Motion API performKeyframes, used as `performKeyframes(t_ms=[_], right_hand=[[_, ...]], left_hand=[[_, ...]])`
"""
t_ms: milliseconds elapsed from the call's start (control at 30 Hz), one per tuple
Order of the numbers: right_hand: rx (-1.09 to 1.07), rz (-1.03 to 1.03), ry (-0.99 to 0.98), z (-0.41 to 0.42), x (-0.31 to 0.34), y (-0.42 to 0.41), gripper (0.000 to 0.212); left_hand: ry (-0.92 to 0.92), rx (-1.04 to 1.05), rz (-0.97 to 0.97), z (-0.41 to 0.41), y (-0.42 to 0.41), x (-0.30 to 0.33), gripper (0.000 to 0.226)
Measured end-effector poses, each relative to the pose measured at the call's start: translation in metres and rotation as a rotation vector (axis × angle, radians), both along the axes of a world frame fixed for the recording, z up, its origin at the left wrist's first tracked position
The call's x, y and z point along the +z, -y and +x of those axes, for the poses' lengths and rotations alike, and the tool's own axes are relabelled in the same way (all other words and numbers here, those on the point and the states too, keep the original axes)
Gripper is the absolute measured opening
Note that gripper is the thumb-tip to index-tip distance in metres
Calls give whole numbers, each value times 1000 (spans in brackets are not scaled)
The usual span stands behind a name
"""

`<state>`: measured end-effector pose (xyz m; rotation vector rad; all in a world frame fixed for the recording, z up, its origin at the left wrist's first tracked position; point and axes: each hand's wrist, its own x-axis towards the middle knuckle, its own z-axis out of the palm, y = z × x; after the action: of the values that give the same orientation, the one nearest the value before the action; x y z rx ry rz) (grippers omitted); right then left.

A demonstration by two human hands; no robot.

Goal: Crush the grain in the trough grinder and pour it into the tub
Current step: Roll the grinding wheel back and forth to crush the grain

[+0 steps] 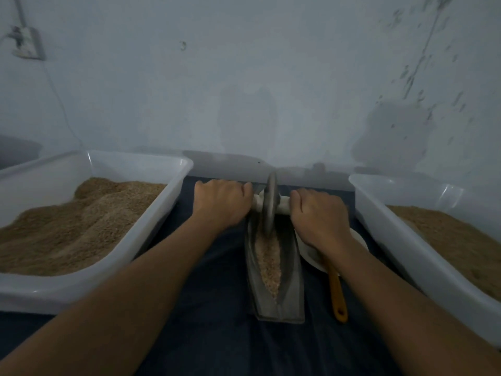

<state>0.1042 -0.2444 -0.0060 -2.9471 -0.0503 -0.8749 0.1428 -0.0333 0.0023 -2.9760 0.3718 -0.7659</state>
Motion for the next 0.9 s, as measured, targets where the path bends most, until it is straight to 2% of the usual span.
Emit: performKeyframes(t_ms=[100,200,267,467,600,700,767,900], right_hand=[[86,1,109,-25,-8,-3,44],[166,29,73,-58,-11,1,49],[215,33,35,-82,-12,8,52],[274,18,80,-121,-18,19,50],[218,-6,83,-95,-17,15,52],[172,32,41,-54,-11,8,46],[120,39,36,-24,-3,3,43],[32,1,-2,10,12,-5,55]], left_hand=[[37,-51,27,-32,-11,-13,22],[57,-133,-121,-67,-25,-25,55],[89,-209,-190,-90,-33,-30,55],[135,-264,-166,-120,-39,-34,54],[47,-212,-200,-95,-30,-31,59],[-46,-125,-208,-62,-20,-21,60],[-76,-39,-119,-39,-12,-14,54],[-139,29,-12,-11,-5,-4,40]])
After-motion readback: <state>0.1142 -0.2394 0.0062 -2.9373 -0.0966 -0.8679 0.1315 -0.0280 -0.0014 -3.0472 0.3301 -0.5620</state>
